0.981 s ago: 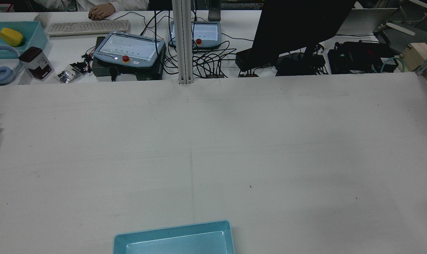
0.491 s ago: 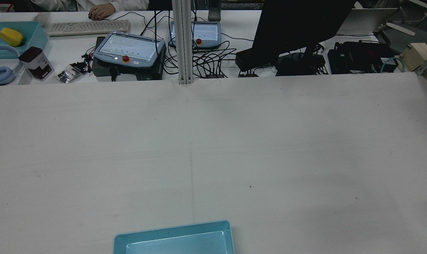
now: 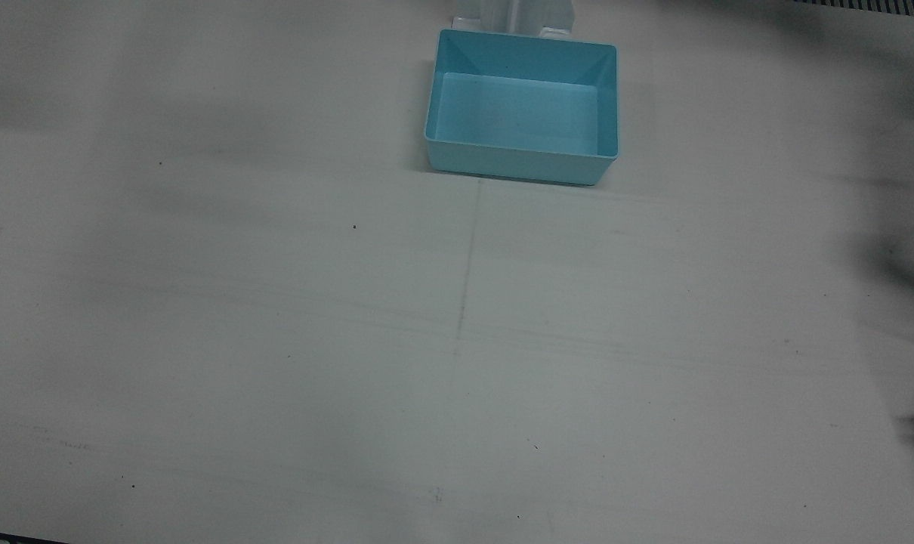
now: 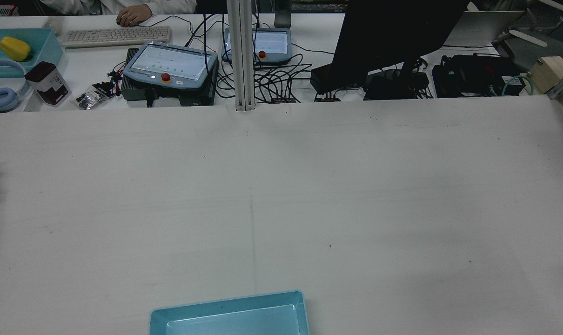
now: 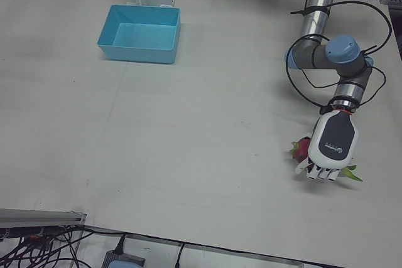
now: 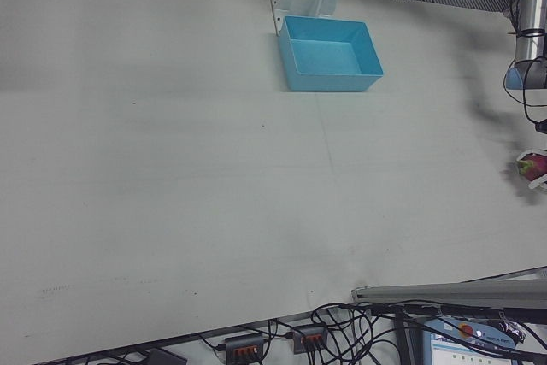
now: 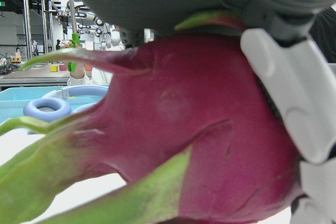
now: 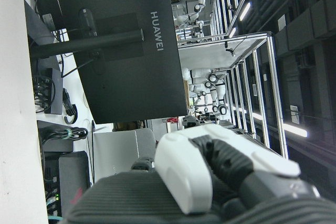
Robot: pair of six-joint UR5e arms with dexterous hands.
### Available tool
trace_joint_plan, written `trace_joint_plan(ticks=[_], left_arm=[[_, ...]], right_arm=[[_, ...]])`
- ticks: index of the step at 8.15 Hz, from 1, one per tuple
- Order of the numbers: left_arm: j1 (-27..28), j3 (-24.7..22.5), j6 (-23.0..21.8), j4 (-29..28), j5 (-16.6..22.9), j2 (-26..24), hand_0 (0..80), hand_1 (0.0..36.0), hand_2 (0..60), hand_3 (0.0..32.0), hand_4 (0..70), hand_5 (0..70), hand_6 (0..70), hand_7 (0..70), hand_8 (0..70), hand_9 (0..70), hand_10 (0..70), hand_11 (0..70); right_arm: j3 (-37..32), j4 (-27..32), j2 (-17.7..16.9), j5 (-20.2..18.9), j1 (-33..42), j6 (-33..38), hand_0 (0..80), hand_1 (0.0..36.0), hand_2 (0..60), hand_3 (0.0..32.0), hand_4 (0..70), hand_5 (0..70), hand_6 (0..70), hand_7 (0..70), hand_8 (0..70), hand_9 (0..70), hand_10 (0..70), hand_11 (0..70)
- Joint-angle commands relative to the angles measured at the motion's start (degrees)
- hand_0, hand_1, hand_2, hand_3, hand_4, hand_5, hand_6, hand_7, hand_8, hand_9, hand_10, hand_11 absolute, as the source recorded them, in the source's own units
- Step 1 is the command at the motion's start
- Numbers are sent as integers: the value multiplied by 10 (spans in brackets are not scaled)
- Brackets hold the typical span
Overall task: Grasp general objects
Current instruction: 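Lift the dragon fruit with the left hand off the table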
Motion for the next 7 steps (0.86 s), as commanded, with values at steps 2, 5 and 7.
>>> trace_joint_plan(ticks=[2,5,7], left_arm=[[-9,-143,-18,56,3,48,474,77,214,0,527,0,316,412,469,535,700,700],[-54,-229,-52,52,34,104,516,128,94,0,472,0,217,327,311,451,688,700],[-139,-272,-57,61,122,110,503,104,10,0,458,0,162,274,265,401,490,696]], right_arm=[[0,-1,0,0,0,1,0,0,0,0,0,0,0,0,0,0,0,0],[0,-1,0,0,0,1,0,0,0,0,0,0,0,0,0,0,0,0],[0,-1,0,0,0,0,0,0,0,0,0,0,0,0,0,0,0,0]])
